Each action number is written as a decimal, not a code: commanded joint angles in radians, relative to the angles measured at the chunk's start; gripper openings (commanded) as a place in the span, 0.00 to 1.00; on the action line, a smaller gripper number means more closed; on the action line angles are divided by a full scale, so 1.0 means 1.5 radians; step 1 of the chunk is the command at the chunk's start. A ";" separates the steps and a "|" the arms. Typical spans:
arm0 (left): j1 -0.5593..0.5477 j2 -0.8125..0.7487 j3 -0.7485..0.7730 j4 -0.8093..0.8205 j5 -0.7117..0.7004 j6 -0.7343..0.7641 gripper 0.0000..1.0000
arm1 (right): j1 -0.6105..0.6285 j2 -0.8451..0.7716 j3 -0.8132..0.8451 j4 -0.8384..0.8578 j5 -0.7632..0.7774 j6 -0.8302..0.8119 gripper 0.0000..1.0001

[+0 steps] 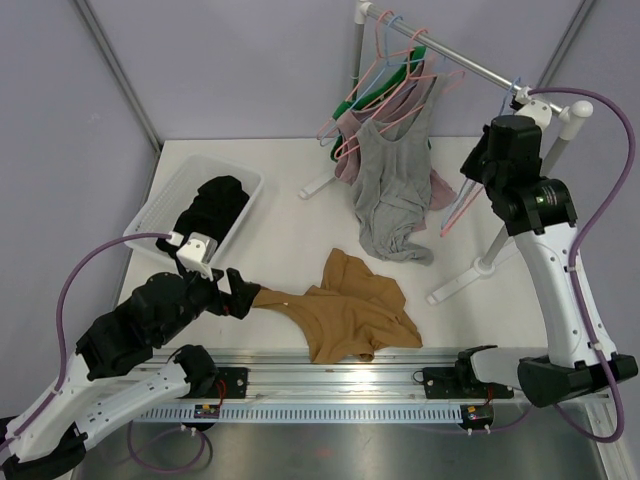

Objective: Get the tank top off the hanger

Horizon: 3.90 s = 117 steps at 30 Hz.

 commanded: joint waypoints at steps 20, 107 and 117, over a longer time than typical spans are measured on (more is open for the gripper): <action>-0.002 0.165 0.039 0.131 0.044 -0.076 0.99 | -0.005 -0.127 -0.019 -0.050 -0.118 -0.027 0.76; 0.591 0.730 0.598 -0.025 0.083 -0.003 0.99 | -0.005 -0.463 -0.129 -0.036 -0.450 -0.065 1.00; 0.586 0.516 0.457 0.018 0.198 0.013 0.99 | -0.006 -0.338 -0.128 0.116 -0.471 0.070 0.99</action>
